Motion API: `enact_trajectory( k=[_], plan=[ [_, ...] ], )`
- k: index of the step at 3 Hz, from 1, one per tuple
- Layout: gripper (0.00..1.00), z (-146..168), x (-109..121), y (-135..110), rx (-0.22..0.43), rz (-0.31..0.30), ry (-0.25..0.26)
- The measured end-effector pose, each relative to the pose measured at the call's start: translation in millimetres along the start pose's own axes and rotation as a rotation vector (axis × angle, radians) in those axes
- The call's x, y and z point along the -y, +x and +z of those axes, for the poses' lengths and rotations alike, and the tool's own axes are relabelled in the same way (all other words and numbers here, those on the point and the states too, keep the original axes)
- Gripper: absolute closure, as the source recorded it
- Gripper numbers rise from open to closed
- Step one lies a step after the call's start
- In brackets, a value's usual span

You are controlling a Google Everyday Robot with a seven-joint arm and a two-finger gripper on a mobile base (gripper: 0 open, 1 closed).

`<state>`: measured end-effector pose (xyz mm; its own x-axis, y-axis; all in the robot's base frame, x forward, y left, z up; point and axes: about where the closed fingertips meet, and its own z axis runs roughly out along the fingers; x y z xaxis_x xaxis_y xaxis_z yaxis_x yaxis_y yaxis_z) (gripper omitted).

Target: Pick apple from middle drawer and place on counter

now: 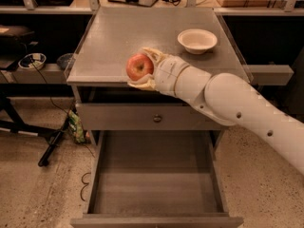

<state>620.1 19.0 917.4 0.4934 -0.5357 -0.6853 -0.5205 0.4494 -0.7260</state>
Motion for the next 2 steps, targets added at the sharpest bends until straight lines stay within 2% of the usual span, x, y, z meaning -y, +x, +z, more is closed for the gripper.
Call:
enact_trajectory(
  k=[2],
  plan=[
    [1.00, 32, 44, 6, -0.025, 0.019, -0.007]
  ],
)
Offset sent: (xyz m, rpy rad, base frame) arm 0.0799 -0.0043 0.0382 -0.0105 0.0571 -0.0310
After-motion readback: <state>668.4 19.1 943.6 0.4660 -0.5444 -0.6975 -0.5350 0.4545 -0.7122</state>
